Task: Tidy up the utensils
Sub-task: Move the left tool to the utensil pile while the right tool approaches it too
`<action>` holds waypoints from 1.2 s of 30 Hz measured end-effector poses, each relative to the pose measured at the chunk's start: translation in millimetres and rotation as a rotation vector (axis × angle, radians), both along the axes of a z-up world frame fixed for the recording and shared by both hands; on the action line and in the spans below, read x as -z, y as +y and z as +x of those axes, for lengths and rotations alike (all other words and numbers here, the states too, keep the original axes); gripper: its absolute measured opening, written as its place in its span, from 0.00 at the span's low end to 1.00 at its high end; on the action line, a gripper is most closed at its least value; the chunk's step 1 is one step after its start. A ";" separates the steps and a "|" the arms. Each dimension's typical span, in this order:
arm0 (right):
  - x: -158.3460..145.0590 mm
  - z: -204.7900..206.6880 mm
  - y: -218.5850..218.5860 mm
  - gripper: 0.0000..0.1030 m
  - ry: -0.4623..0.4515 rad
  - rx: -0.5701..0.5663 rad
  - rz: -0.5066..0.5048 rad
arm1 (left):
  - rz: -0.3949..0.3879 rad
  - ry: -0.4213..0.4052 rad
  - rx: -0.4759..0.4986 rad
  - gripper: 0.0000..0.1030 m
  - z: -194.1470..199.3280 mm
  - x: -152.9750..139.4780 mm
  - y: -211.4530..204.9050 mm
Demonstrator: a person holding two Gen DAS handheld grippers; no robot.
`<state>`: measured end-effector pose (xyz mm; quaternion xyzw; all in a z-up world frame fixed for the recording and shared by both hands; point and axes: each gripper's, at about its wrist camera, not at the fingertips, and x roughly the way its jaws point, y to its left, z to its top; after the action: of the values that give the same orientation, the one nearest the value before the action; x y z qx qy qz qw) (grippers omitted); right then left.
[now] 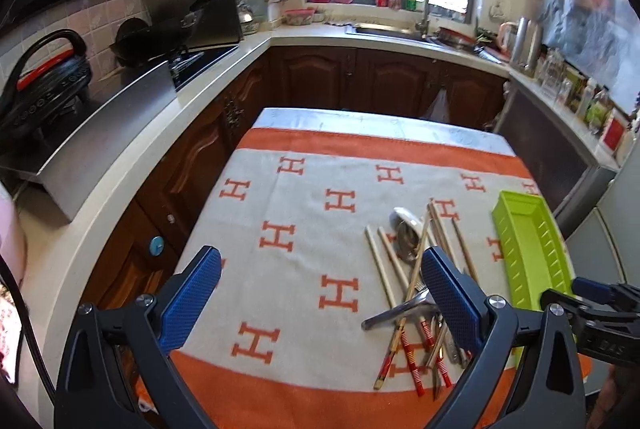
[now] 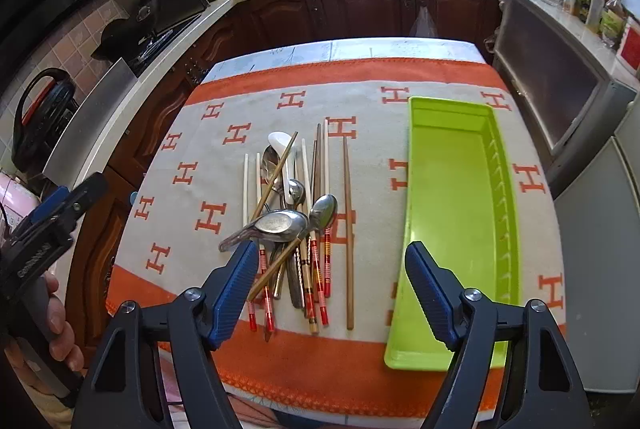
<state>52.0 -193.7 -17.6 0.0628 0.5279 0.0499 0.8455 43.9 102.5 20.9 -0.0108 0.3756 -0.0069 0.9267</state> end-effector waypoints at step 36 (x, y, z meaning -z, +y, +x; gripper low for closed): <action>114.9 64.6 7.8 0.60 0.231 0.020 0.121 | 0.178 0.359 0.525 0.16 67.5 163.5 -97.3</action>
<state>116.6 -185.9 -132.5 0.1244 0.6171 0.0659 0.7742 111.4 5.3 -142.5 0.1664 0.5221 -0.2105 0.8096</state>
